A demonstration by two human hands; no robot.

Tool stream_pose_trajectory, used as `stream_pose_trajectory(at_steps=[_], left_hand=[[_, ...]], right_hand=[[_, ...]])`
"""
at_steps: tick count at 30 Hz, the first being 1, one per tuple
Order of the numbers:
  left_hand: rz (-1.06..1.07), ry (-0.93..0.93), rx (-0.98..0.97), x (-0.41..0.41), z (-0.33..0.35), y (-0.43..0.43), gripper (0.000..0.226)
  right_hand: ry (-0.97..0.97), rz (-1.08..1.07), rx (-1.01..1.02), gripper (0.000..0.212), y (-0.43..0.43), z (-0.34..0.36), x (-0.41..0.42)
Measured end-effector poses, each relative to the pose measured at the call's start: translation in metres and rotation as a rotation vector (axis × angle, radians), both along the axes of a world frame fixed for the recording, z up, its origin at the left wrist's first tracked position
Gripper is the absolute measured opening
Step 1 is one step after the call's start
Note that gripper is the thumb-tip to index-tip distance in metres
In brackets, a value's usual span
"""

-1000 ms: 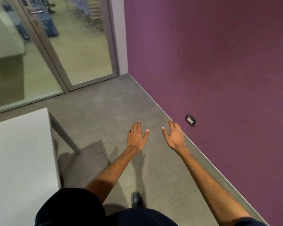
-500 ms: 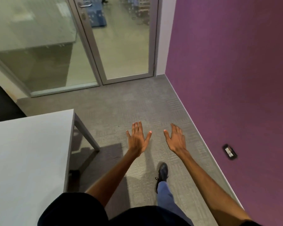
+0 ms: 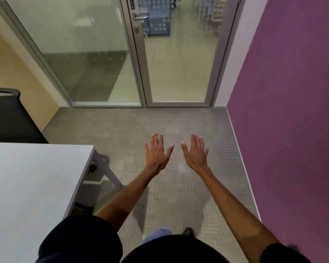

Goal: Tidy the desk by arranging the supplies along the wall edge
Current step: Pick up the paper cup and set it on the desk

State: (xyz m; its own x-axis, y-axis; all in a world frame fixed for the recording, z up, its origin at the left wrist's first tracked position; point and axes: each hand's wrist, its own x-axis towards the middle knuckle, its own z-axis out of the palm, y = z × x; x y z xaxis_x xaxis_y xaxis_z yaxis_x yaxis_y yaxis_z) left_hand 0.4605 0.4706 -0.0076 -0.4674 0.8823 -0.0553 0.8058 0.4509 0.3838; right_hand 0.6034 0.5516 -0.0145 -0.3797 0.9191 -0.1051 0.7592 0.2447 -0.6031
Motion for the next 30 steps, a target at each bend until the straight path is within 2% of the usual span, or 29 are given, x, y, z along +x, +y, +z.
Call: stream_pose_trajectory(at_steps=[13,21,24,30], left_hand=[[0.218,-0.036,-0.020,-0.101,-0.023,0.106,0.077],[0.371,-0.082,0.021,-0.230,-0.023,0.207,0.078],[0.392,-0.046,0.050,-0.284,-0.012,0.236,0.078],[0.506,-0.042,0.063,-0.371,-0.004,0.252,0.078]], right_hand=[[-0.075,0.251,0.011,0.071,0.140,-0.014,-0.114],[-0.117,0.370,0.095,0.075,0.256,-0.009,-0.240],[-0.097,0.389,0.140,0.076,0.296,0.002,-0.300],[-0.065,0.492,0.150,0.077,0.331,0.012,-0.409]])
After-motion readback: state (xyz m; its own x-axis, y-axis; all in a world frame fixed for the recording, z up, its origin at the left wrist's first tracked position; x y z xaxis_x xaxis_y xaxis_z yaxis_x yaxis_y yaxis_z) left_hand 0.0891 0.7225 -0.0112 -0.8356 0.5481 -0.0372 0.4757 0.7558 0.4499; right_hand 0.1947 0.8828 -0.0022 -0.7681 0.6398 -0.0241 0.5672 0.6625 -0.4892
